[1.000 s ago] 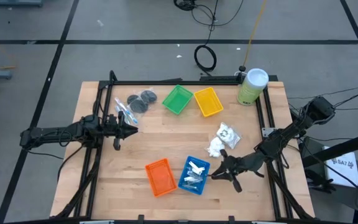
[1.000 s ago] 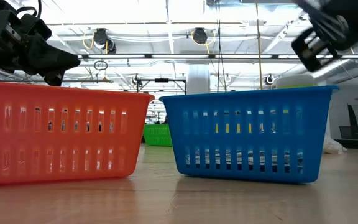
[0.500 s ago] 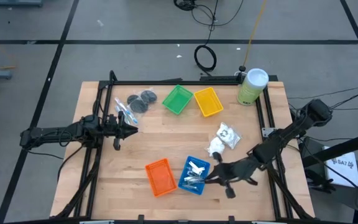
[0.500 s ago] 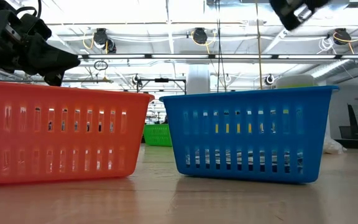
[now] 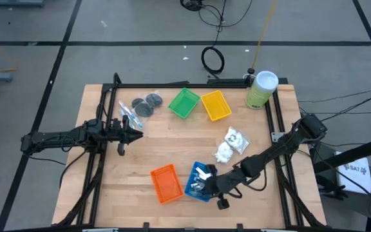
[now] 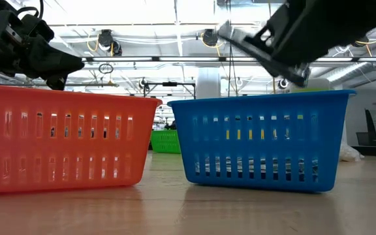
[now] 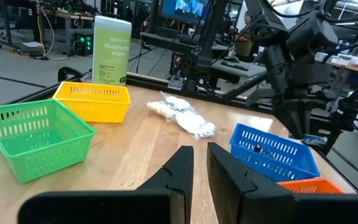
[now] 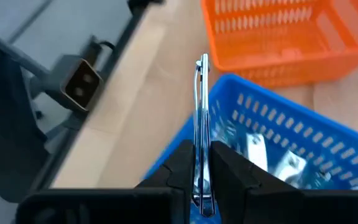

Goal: Pick & Place Travel size toiletries
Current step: Put the silver nail cutter into the blue bin, then put the white cotton pack into the yellow bin

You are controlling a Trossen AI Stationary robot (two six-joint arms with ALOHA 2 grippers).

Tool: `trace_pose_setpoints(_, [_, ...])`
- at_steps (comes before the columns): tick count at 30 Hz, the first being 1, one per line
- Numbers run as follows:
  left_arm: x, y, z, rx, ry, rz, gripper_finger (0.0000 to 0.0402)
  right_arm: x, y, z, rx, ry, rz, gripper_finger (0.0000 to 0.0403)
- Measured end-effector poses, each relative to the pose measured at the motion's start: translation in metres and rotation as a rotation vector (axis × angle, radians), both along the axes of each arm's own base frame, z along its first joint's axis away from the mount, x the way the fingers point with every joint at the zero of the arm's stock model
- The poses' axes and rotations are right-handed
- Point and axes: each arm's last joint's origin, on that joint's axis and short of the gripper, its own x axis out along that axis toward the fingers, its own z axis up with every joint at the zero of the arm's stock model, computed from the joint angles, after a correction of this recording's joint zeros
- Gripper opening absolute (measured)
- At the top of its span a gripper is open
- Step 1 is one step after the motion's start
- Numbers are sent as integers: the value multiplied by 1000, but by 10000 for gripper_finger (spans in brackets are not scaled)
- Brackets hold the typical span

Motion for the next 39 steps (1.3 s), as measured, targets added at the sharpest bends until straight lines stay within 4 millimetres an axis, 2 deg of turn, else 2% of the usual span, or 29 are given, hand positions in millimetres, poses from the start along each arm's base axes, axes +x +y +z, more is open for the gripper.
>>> trace_pose_setpoints(7, [0,0,0,0,-1,0,44,-1,-6,-7,-16,75,-37,39])
trace_pose_setpoints(19, [0,0,0,0,0,0,44,1,-10,-7,-16,76,-49,41])
trace_pose_setpoints(39, [0,0,0,0,0,0,44,-1,-12,-3,-35,69,-36,115])
